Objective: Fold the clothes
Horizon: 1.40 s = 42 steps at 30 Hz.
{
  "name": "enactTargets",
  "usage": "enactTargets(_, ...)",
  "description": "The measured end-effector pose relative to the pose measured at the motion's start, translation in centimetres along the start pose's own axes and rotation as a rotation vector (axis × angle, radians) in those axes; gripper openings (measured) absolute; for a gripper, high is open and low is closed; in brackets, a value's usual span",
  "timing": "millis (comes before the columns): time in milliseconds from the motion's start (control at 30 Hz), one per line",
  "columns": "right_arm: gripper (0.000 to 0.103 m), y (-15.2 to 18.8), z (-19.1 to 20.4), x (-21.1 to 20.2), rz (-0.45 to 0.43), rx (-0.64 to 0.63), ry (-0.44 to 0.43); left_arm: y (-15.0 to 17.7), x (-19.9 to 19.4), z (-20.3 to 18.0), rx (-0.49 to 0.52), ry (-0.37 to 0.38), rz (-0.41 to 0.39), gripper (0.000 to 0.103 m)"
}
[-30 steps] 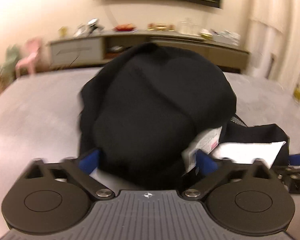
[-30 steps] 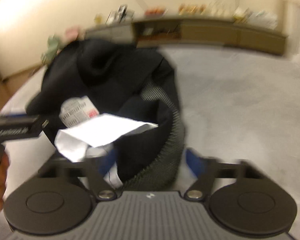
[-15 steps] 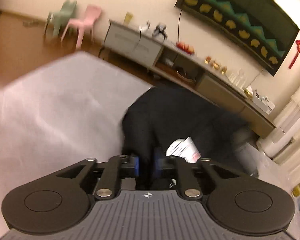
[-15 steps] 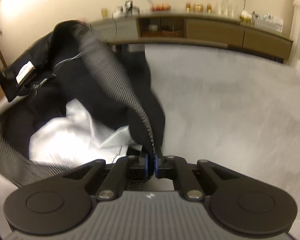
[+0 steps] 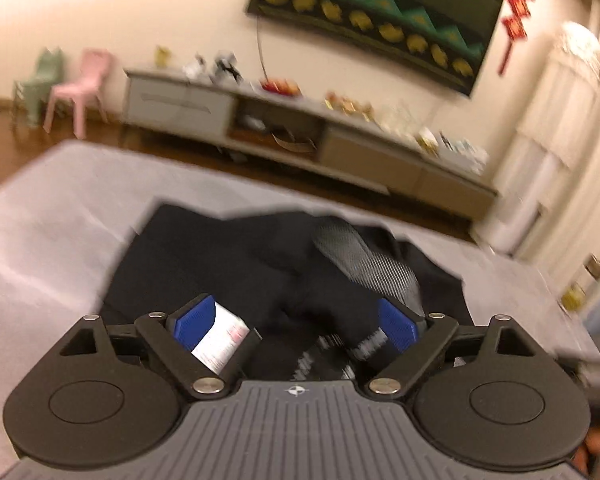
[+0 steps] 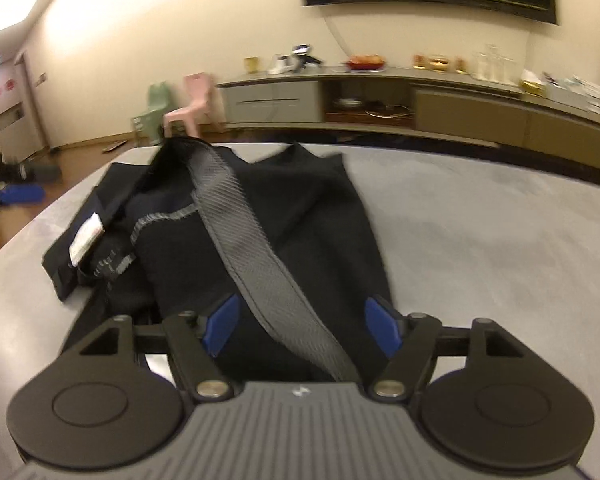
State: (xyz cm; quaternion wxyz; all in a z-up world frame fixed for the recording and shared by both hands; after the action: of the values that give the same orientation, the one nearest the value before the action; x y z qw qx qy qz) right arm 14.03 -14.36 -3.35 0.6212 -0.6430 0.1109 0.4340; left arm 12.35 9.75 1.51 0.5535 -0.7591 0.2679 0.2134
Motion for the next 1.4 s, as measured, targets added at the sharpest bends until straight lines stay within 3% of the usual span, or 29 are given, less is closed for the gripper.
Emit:
enactTargets(167, 0.080, -3.1, 2.8, 6.2, 0.193, -0.093, -0.017, 0.9, 0.8, 0.9, -0.068, 0.068, 0.049, 0.090)
enactTargets(200, 0.065, -3.2, 3.0, 7.0, 0.221, -0.102, -0.006, 0.9, 0.7, 1.0, -0.072, 0.075, 0.050, 0.090)
enactTargets(267, 0.022, -3.5, 3.6, 8.1, 0.268, -0.117, 0.013, 0.4, 0.9, 1.3, -0.084, 0.091, 0.048, 0.091)
enactTargets(333, 0.010, -3.9, 5.0, 6.2, 0.212, -0.113, 0.012, -0.1, 0.7, 1.6, -0.115, 0.113, 0.039, 0.091)
enactTargets(467, 0.009, -3.2, 11.3, -0.3, 0.043, -0.179, -0.084, -0.7, -0.3, 2.2, -0.200, 0.179, -0.004, 0.097)
enactTargets(533, 0.009, -1.6, 15.0, -1.9, 0.017, -0.253, -0.136, -0.9, -0.6, 2.1, -0.227, 0.225, -0.022, 0.102)
enactTargets(633, 0.009, 1.0, 18.2, -2.6, 0.020, -0.337, -0.147, -0.2, 0.6, 1.1, -0.211, 0.283, 0.066, 0.102)
enactTargets(800, 0.009, 3.7, 18.3, -2.8, 0.041, -0.327, -0.138, 1.6, 4.0, 1.8, -0.234, 0.171, 0.142, 0.096)
enactTargets(933, 0.009, 4.6, 15.6, -4.0, 0.045, -0.230, -0.092, 1.2, 4.8, 3.2, -0.281, 0.135, 0.130, 0.096)
enactTargets(1067, 0.009, 5.1, 14.9, -4.3, 0.037, -0.138, -0.108, 1.3, 5.3, 2.1, -0.216, 0.132, 0.147, 0.096)
enactTargets(1167, 0.009, 5.1, 15.7, -4.3, 0.035, -0.143, -0.121, 1.8, 5.7, 1.1, -0.172, 0.136, 0.166, 0.097)
enactTargets(1233, 0.009, 5.0, 16.1, -4.1, 0.031, -0.157, -0.108, 2.0, 6.0, 1.3, -0.155, 0.095, 0.151, 0.096)
enactTargets(1267, 0.009, 4.9, 16.0, -4.0, 0.026, -0.149, -0.103, 2.2, 6.2, 1.7, -0.174, 0.079, 0.150, 0.085)
enactTargets(1300, 0.009, 4.7, 15.9, -4.0, 0.021, -0.135, -0.095, 2.5, 6.4, 2.3, -0.203, 0.067, 0.153, 0.067)
enactTargets(1400, 0.009, 4.6, 15.3, -3.7, 0.024, -0.087, -0.081, 3.1, 7.2, 3.8, -0.292, 0.096, 0.187, 0.025)
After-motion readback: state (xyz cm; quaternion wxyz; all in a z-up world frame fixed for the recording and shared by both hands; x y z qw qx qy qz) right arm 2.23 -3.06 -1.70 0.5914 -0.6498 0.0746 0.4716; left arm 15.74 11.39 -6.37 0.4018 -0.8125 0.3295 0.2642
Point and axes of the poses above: each gripper's, at about its wrist camera, not at the fingertips, and x roughly the way its jaws point, z to its left, y to its underside, the point moved 5 cm from there along x, roughly the way its jaws point, and after that the axes turned 5 degrees about z, right-handed, at the moved point
